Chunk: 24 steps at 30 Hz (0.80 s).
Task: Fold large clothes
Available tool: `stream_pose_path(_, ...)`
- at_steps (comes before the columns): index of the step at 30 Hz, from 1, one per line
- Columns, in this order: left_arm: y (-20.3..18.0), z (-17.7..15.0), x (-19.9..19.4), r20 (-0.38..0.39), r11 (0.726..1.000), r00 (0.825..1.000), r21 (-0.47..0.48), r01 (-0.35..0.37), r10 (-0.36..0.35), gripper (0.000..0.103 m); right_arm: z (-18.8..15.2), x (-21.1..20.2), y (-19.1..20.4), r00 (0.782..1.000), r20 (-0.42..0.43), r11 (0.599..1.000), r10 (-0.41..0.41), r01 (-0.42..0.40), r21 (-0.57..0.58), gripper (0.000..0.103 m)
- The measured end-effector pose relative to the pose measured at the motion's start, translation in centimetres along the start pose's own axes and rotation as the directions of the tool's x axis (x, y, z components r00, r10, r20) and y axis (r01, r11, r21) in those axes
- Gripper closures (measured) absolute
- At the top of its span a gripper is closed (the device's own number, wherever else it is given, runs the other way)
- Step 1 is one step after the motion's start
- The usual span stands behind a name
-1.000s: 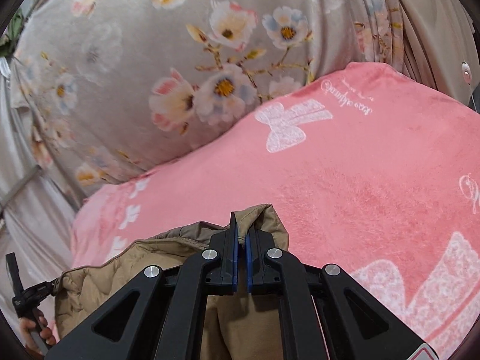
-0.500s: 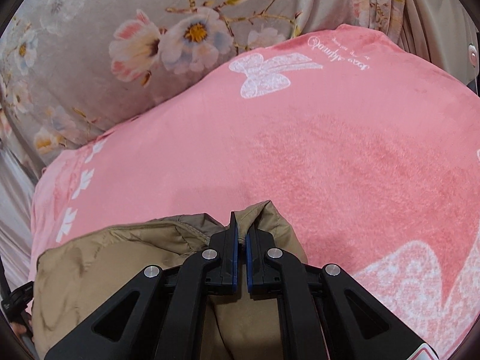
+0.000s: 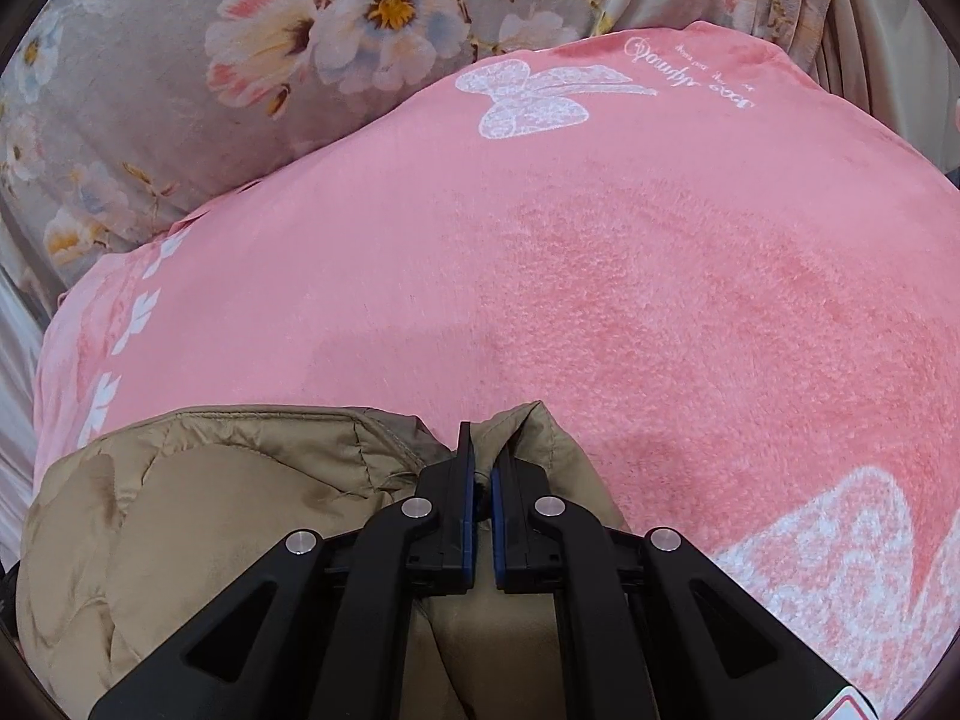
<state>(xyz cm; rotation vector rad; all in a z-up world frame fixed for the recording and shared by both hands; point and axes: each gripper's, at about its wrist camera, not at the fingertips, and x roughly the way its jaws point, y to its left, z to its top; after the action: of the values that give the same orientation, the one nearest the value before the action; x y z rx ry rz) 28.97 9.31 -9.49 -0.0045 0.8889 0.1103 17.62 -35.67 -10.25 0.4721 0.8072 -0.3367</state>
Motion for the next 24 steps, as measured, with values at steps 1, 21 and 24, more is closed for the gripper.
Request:
stream_pose_path(1,-0.1,0.0,0.1,0.001,1.000,1.000,0.001,-0.003,0.003,0.098,0.0,0.0,0.0,1.000,-0.001,1.000,-0.001,0.001,-0.001,0.099)
stream_pose_path(21,-0.7,-0.2,0.5,0.020,0.999,0.999,0.007,-0.039,0.039,0.097,0.0,0.6,0.2,1.000,0.005,1.000,-0.001,0.001,-0.002,0.099)
stream_pose_path(24,0.7,0.2,0.1,0.000,0.999,0.999,-0.034,0.039,-0.039,0.095,0.5,0.4,-0.7,0.998,-0.015,0.998,0.056,-0.055,0.033,0.097)
